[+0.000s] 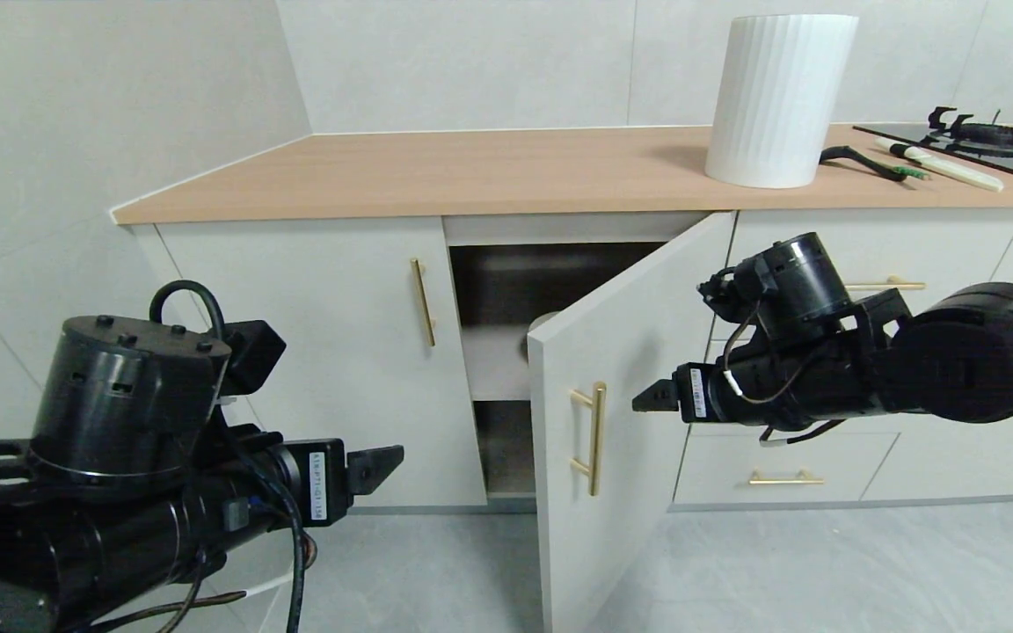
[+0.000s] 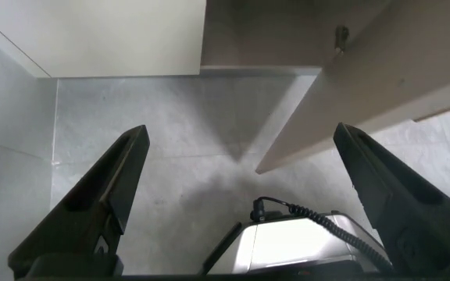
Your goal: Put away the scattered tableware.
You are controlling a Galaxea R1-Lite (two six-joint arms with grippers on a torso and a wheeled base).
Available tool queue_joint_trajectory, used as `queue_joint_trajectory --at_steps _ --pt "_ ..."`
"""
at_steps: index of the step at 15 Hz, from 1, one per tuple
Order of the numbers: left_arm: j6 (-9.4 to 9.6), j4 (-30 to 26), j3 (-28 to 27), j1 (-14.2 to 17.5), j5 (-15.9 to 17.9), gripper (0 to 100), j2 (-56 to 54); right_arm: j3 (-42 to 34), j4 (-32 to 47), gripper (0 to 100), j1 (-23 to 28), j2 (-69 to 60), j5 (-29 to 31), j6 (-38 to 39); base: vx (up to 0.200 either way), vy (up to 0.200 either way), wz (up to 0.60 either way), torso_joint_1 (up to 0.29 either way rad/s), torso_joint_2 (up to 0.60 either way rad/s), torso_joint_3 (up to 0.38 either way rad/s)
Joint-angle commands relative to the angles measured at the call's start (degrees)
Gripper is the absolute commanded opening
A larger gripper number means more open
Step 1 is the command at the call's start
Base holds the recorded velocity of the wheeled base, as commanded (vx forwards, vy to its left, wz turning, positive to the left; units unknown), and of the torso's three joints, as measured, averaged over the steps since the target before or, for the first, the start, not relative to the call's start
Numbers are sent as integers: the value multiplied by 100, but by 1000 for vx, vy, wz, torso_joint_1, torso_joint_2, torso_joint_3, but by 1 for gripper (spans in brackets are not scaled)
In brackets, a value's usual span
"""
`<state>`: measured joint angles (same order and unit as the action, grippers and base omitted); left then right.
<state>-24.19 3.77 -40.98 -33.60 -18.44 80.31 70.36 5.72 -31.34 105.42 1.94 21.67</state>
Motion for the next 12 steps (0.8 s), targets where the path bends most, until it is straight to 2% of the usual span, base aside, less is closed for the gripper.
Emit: queue_joint_trajectory --at_steps 1,5,12 --pt "2 1 12 -6 -1 100 72 4 -185 100 -3 303 26 30 0 0 0 0 0 0" --pt "72 -60 29 -77 -1 100 46 21 -704 100 -3 585 87 381 0 0 0 0 0 0" --pt "116 -43 73 -77 -1 100 72 48 -1082 100 -12 734 79 777 200 0 0 0 4 2"
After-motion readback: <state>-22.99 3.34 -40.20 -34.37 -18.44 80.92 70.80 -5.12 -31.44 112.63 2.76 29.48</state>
